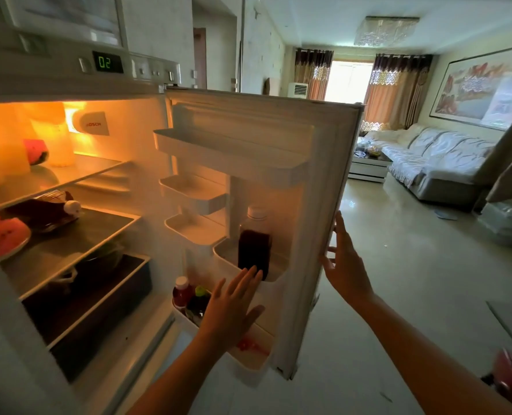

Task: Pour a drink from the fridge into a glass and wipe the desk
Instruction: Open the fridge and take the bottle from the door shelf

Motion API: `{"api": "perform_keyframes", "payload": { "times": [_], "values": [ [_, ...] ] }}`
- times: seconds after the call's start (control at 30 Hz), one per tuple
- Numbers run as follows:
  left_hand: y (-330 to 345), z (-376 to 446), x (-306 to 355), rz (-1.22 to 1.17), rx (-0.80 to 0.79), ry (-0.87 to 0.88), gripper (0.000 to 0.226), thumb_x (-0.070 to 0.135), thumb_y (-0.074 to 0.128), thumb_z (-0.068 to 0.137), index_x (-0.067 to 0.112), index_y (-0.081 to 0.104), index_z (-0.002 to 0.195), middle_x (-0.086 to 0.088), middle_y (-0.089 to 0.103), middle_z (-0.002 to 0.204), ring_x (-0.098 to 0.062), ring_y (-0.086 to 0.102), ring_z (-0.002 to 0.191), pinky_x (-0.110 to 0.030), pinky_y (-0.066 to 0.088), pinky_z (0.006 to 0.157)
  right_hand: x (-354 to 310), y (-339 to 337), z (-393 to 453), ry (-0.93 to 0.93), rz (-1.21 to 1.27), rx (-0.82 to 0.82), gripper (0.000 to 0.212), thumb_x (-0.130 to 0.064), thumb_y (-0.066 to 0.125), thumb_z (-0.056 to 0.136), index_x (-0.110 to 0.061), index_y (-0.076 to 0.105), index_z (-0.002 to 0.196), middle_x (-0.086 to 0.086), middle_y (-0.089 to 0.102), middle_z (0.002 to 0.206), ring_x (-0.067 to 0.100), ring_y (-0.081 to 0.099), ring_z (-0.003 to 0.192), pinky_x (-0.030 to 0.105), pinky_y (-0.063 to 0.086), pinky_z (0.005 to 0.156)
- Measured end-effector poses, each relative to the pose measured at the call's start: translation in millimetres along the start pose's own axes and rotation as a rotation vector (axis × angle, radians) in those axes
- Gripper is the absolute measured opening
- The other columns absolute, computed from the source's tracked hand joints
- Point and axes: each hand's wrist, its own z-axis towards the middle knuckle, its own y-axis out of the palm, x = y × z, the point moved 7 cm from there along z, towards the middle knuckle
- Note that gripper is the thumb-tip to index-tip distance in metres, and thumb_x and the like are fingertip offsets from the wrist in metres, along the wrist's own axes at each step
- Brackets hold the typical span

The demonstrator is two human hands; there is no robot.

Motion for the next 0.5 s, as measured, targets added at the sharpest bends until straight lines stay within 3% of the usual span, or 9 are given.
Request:
{"api": "perform_keyframes", "payload": {
  "times": [0.17,0.3,0.4,0.5],
  "values": [
    [7.2,27.9,17.3,-0.073,0.03,0.028,0.067,0.059,0.029,0.091,0.025,0.017,0.148,0.006,0.02,0.153,-0.012,0.021,0.138,-0.042,0.021,0.105,29.9,1.1,25.1,-0.003,0.008,0.0,0.105,0.002,0.068,0.079,-0.033,-0.004,0.146,0.012,0.046,0.134,0.031,0.067,0.093,0.051,0.057,0.068],
    [-13.1,52.6,17.3,-0.176,0.183,0.033,0.065,0.059,0.045,0.088,0.025,0.031,0.141,-0.002,0.049,0.139,-0.021,0.05,0.124,-0.034,0.034,0.1,48.1,2.4,41.9,-0.002,0.007,0.006,0.105,0.005,0.067,0.078,-0.033,-0.004,0.147,0.012,0.048,0.13,0.029,0.066,0.094,0.05,0.057,0.069],
    [-25.8,79.9,0.8,-0.46,0.305,-0.091,0.073,0.056,0.059,0.082,0.025,0.028,0.141,-0.004,0.037,0.144,-0.021,0.041,0.129,-0.037,0.034,0.105,59.9,4.1,53.0,0.003,0.023,-0.001,0.105,0.009,0.065,0.077,-0.031,-0.002,0.147,0.01,0.049,0.131,0.026,0.066,0.097,0.047,0.057,0.072],
    [-30.2,114.7,-12.1,-0.652,0.289,-0.17,0.08,0.052,0.069,0.074,0.03,0.024,0.137,-0.002,0.039,0.14,-0.024,0.046,0.123,-0.046,0.047,0.097,72.8,7.0,63.5,0.011,0.023,0.001,0.106,0.008,0.066,0.077,-0.032,-0.003,0.147,0.009,0.05,0.132,0.023,0.065,0.099,0.045,0.058,0.072]
  ]
}}
